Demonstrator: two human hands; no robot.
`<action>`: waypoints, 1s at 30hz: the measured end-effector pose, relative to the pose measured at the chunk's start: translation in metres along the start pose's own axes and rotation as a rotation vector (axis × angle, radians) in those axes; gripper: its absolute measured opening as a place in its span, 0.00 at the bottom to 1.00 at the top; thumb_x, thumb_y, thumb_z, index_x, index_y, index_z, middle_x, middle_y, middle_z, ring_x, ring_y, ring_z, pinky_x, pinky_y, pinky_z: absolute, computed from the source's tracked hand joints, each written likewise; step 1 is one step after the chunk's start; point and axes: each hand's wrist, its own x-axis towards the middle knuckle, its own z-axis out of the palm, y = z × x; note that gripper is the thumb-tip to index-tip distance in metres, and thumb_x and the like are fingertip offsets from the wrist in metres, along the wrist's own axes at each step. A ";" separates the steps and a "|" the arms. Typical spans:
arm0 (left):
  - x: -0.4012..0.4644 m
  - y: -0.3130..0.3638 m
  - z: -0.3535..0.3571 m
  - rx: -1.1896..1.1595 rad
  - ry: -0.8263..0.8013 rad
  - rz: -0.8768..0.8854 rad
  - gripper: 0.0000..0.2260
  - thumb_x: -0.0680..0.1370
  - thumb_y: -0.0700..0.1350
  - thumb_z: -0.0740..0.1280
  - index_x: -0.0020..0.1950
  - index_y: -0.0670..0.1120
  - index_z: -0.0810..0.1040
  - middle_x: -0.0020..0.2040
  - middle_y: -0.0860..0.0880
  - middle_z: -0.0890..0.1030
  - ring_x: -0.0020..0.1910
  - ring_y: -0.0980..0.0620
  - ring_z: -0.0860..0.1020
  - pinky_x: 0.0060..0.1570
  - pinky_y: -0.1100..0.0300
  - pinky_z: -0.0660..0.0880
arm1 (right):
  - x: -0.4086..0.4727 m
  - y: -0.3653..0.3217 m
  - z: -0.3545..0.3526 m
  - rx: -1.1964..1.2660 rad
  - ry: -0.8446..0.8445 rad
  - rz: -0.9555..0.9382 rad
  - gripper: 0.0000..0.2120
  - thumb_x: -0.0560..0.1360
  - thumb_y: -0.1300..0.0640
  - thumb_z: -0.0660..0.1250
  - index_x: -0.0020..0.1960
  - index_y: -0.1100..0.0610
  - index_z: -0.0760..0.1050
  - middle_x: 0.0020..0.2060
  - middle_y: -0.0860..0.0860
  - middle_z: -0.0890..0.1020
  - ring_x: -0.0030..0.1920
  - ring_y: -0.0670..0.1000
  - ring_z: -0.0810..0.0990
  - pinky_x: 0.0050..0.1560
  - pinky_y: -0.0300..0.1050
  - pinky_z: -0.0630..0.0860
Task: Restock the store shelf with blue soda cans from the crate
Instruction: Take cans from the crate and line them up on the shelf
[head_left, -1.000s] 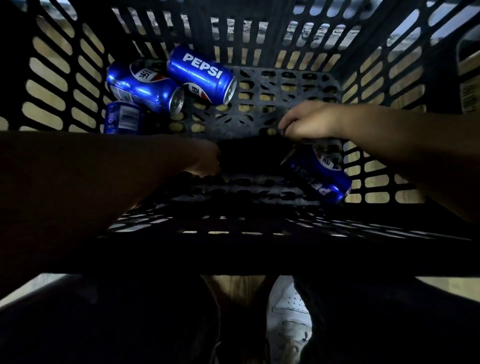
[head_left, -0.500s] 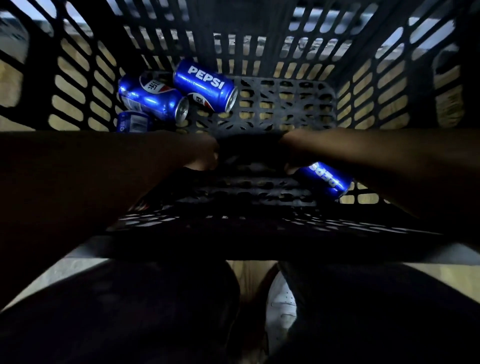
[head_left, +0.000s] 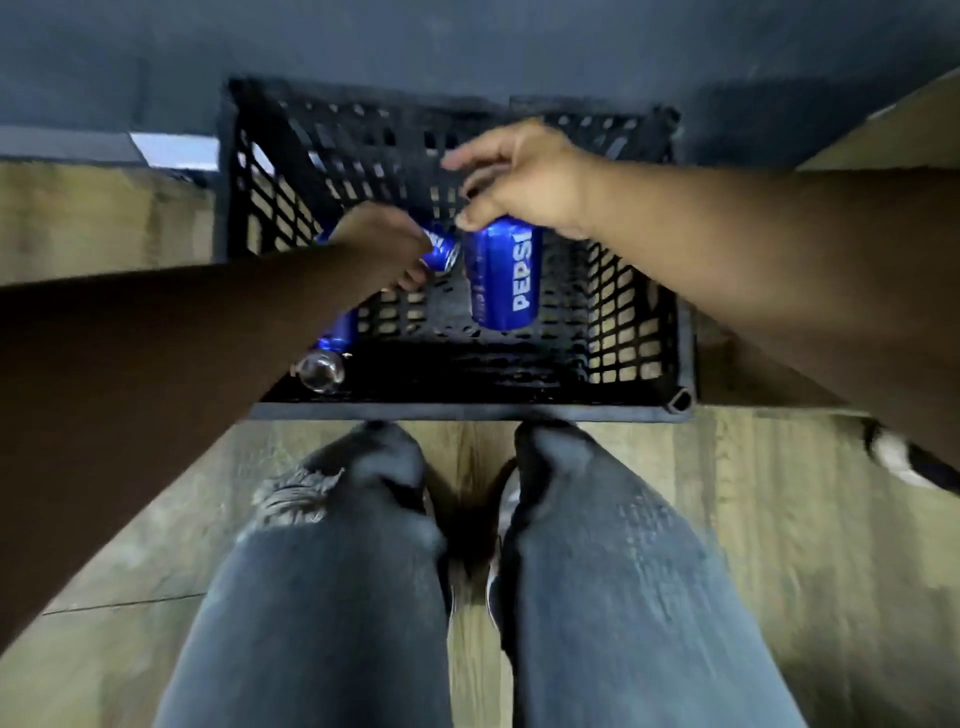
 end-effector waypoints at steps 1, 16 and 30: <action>-0.018 0.018 -0.007 -0.061 0.036 0.005 0.10 0.75 0.35 0.61 0.37 0.47 0.73 0.19 0.53 0.76 0.22 0.59 0.76 0.28 0.67 0.69 | -0.015 -0.023 -0.009 0.059 -0.002 -0.019 0.27 0.67 0.73 0.71 0.64 0.61 0.74 0.40 0.53 0.79 0.40 0.48 0.77 0.46 0.37 0.76; -0.309 0.267 -0.135 -0.251 -0.442 0.290 0.26 0.54 0.40 0.74 0.52 0.47 0.76 0.43 0.54 0.84 0.43 0.57 0.82 0.51 0.59 0.74 | -0.238 -0.356 -0.153 0.424 -0.085 -0.259 0.26 0.69 0.75 0.65 0.64 0.56 0.73 0.41 0.54 0.84 0.45 0.50 0.82 0.47 0.42 0.80; -0.443 0.383 -0.197 -0.279 -0.485 0.629 0.41 0.45 0.55 0.82 0.55 0.47 0.76 0.47 0.51 0.84 0.45 0.54 0.83 0.42 0.63 0.78 | -0.354 -0.488 -0.190 0.415 -0.145 -0.520 0.36 0.61 0.76 0.64 0.65 0.51 0.69 0.43 0.54 0.85 0.44 0.48 0.83 0.45 0.42 0.80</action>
